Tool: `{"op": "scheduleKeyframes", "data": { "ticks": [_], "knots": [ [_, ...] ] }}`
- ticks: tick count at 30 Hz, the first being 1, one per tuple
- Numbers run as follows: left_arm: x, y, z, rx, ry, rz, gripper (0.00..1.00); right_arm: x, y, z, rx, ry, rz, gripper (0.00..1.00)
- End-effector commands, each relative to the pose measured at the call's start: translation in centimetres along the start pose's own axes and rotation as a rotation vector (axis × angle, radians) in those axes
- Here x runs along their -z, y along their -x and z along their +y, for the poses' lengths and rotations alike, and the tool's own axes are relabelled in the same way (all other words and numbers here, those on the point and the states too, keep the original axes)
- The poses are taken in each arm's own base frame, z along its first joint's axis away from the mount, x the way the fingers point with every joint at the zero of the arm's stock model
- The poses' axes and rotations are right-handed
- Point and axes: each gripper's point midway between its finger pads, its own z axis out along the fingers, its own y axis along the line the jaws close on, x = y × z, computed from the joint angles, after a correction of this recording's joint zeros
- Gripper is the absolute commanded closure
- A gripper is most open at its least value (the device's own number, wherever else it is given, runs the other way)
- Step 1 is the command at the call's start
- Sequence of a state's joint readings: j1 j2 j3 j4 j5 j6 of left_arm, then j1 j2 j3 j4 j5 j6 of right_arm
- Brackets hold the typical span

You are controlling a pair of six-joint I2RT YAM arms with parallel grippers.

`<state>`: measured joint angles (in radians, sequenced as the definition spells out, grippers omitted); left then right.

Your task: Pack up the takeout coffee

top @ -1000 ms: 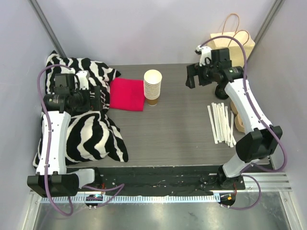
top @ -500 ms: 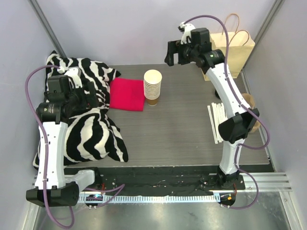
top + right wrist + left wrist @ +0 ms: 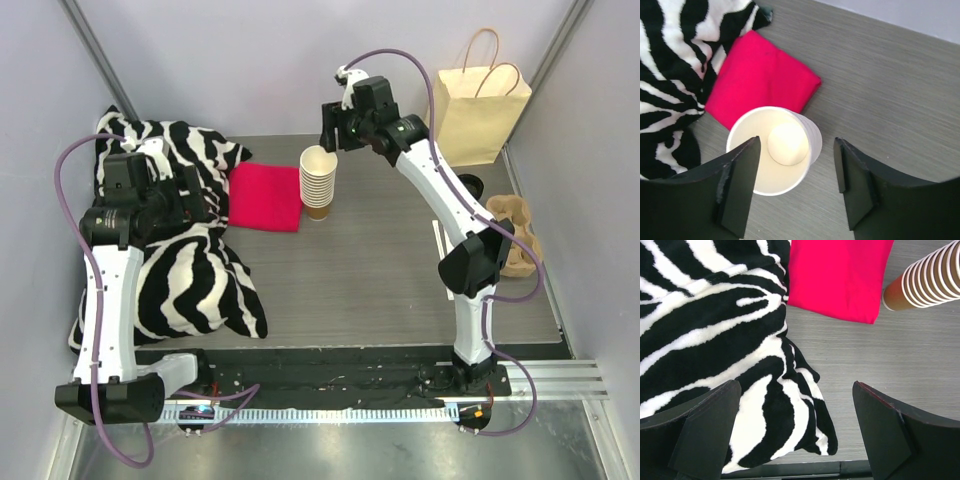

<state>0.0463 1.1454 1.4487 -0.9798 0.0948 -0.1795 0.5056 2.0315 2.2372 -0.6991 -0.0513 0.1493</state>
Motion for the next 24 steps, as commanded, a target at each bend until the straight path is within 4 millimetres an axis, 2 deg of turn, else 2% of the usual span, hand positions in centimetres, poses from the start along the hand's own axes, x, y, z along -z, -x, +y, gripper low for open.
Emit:
{"op": "scheduleKeyframes", "data": {
  "ticks": [1,5,10,15,19,22,24],
  "knots": [
    [0.0,1.5,-0.7,0.019,-0.037,-0.063,0.00,0.8,0.6,-0.6,-0.039,-0.039,-0.031,0.38],
    [0.1,1.7,-0.8,0.020,-0.039,-0.075,0.00,0.4,-1.2,-0.6,-0.068,-0.035,0.018,0.46],
    [0.1,1.6,-0.7,0.023,-0.037,-0.073,0.00,0.1,-2.1,-0.3,-0.090,-0.019,0.043,0.54],
    [0.1,1.6,-0.7,0.022,-0.038,-0.076,0.00,-0.1,-2.3,-0.1,-0.101,-0.006,0.049,0.67],
    [0.0,1.6,-0.7,0.020,-0.038,-0.078,0.00,-0.3,-2.4,0.0,-0.110,-0.005,0.051,0.72],
    [0.1,1.7,-0.8,0.016,-0.040,-0.085,0.01,-0.3,-2.2,-0.1,-0.117,-0.012,0.046,0.81],
    [0.1,1.7,-0.7,0.017,-0.035,-0.084,0.00,-0.2,-2.0,-0.1,-0.127,-0.012,0.042,0.91]
  ]
}}
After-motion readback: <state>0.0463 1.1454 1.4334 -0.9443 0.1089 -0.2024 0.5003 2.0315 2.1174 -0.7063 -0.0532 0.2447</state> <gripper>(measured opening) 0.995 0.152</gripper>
